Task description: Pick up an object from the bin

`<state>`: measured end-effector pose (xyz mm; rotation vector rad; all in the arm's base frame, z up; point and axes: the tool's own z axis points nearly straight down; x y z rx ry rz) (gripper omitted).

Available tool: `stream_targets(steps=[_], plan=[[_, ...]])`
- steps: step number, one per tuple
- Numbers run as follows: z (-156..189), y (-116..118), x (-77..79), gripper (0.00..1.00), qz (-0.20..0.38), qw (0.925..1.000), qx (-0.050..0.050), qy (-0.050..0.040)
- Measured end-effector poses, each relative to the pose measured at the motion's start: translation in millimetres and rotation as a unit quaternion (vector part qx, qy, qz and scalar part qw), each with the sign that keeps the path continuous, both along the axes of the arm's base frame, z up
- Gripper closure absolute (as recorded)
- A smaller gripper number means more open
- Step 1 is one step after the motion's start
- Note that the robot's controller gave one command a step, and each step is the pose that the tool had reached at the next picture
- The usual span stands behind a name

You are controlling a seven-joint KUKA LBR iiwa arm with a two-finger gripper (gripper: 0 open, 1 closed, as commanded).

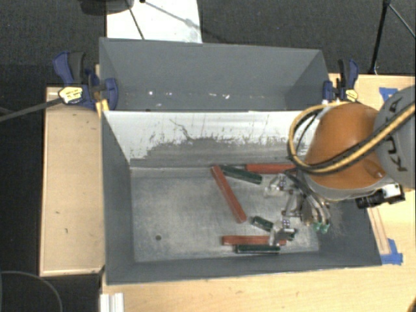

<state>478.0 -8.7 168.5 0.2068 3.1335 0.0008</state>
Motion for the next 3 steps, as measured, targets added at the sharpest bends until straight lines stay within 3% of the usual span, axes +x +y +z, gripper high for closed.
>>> stream_targets(steps=[1,2,3], plan=[[-91,-20,17.6,1.0,0.036,0.9993,0.001,0.0012],[-91,-20,18.4,1.0,0.036,0.9993,0.001,-0.0001],[49,-12,23.0,1.0,0.014,0.9999,0.0,-0.0009]])
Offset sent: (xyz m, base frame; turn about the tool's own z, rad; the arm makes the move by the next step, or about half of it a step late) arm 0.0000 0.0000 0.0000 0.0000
